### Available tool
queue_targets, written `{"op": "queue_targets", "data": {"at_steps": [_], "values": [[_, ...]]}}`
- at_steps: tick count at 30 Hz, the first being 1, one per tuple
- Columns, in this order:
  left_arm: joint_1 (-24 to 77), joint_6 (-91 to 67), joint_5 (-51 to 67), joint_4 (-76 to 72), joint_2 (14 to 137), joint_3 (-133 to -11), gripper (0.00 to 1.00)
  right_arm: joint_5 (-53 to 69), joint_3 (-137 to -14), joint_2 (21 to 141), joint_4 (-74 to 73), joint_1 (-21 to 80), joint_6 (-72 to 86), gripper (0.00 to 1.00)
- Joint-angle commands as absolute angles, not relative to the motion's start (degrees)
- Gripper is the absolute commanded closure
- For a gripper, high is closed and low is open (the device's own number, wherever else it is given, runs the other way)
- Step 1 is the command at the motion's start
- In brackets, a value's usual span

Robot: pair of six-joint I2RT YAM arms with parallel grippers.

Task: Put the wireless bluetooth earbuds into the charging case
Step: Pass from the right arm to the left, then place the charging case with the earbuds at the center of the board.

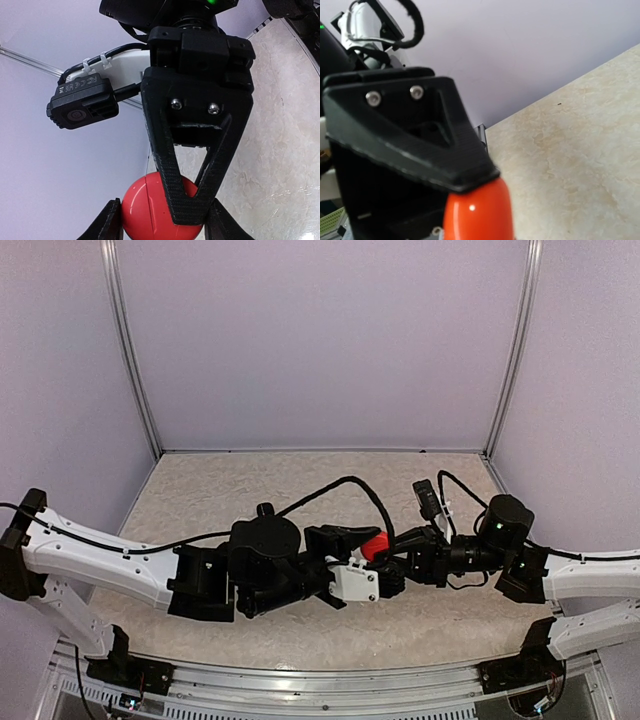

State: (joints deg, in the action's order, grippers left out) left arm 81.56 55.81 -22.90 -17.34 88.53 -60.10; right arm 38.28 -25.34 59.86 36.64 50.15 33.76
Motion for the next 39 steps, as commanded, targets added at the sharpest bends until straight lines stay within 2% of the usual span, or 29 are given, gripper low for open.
{"op": "queue_targets", "data": {"at_steps": [1,2,4,11,18,19,28,39], "values": [[81.3,52.7,-17.6,-15.5,90.1,-60.7,0.62,37.5,-27.3,59.0,38.6,51.4,31.6,0.83],[81.2,52.1,-17.5,-15.7,89.8,-60.5,0.63,36.9,-27.5,58.5,38.1,51.4,31.0,0.78],[80.7,50.4,-17.1,-15.9,89.3,-60.1,0.64,35.4,-28.1,57.3,35.8,51.4,29.5,0.63],[76.3,40.6,-13.4,-18.1,87.1,-57.9,0.67,29.2,-29.2,50.9,29.0,49.9,23.5,0.23],[66.7,25.0,-7.1,-20.3,86.3,-56.5,0.66,28.3,-29.9,48.3,24.2,44.6,21.2,0.06],[60.8,18.2,-5.0,-17.6,88.6,-58.2,0.66,27.9,-29.6,47.4,22.8,43.0,20.2,0.01],[46.4,3.8,-0.4,-11.9,100.7,-66.7,0.65,25.7,-28.0,46.9,21.5,40.2,19.5,0.0],[38.0,-3.2,1.3,-3.6,118.1,-80.5,0.65,24.7,-26.3,47.2,21.5,39.5,19.3,0.01]]}}
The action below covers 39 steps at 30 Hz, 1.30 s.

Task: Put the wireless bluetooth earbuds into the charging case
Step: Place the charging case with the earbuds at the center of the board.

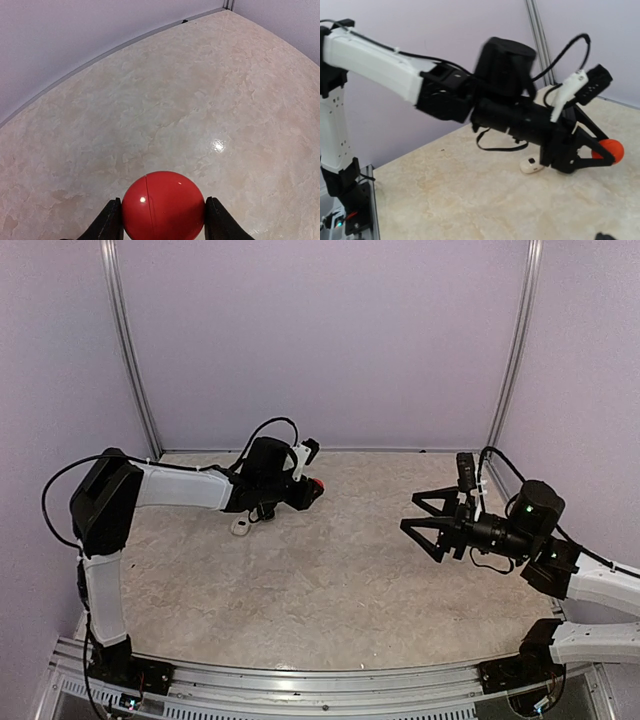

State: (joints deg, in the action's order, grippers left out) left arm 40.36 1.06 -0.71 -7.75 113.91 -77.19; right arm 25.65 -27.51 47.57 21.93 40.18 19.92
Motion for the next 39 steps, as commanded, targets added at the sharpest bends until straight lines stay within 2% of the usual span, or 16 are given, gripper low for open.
{"op": "queue_targets", "data": {"at_steps": [1,9,13,15,20,27,28,39], "values": [[37.6,-3.7,1.4,-3.0,119.3,-81.2,0.65,24.7,-26.2,47.2,21.6,39.5,19.3,0.01],[35.9,-5.6,0.4,3.8,127.3,-86.6,0.6,25.1,-26.3,48.9,22.2,39.2,19.1,0.01],[35.6,-6.4,0.2,4.3,128.4,-86.3,0.59,24.8,-26.3,49.4,22.3,39.2,19.1,0.01],[35.6,-6.4,0.1,5.2,128.6,-86.7,0.56,24.7,-26.2,49.7,22.4,39.2,19.1,0.0],[35.9,-6.8,0.2,6.9,128.3,-87.0,0.37,24.9,-26.3,51.2,23.0,39.0,19.3,0.0],[38.4,-4.6,-4.3,8.7,120.8,-86.9,0.03,23.4,-28.5,52.3,20.3,38.4,19.1,0.0],[38.8,-4.5,-4.4,9.0,119.3,-87.1,0.01,22.8,-29.1,52.8,19.7,38.0,19.4,0.0],[37.1,-12.7,-0.7,9.8,102.7,-86.2,0.01,12.3,-38.1,58.6,10.3,33.4,20.3,0.0]]}}
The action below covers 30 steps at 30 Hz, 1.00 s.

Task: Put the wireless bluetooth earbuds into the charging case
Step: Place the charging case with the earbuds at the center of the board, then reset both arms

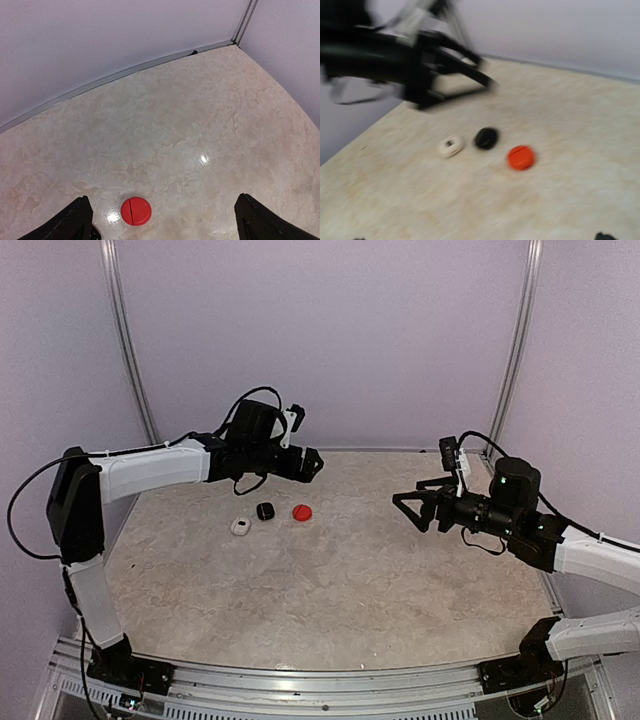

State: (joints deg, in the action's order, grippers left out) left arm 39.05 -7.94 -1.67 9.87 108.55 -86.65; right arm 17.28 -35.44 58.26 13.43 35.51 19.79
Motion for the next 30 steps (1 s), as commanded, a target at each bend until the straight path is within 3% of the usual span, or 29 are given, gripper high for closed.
{"op": "queue_targets", "data": {"at_steps": [1,5,16,23,30], "values": [[36.3,-14.1,-0.7,9.7,100.5,-85.3,0.01,11.5,-38.3,58.4,10.4,33.0,20.2,0.0],[32.7,-17.7,1.7,5.6,91.5,-76.0,0.01,8.3,-38.4,58.0,10.8,30.9,20.4,0.01],[30.7,-20.8,-6.3,-3.5,65.9,-46.8,0.01,5.4,-28.3,57.5,18.1,27.6,23.8,0.01],[32.3,-22.4,-8.8,-9.5,60.6,-34.0,0.01,6.4,-21.6,58.5,24.0,27.5,25.2,0.0],[34.1,-21.9,-12.5,-10.9,62.0,-33.0,0.01,5.9,-20.8,59.9,24.7,27.5,25.2,0.01]]}}
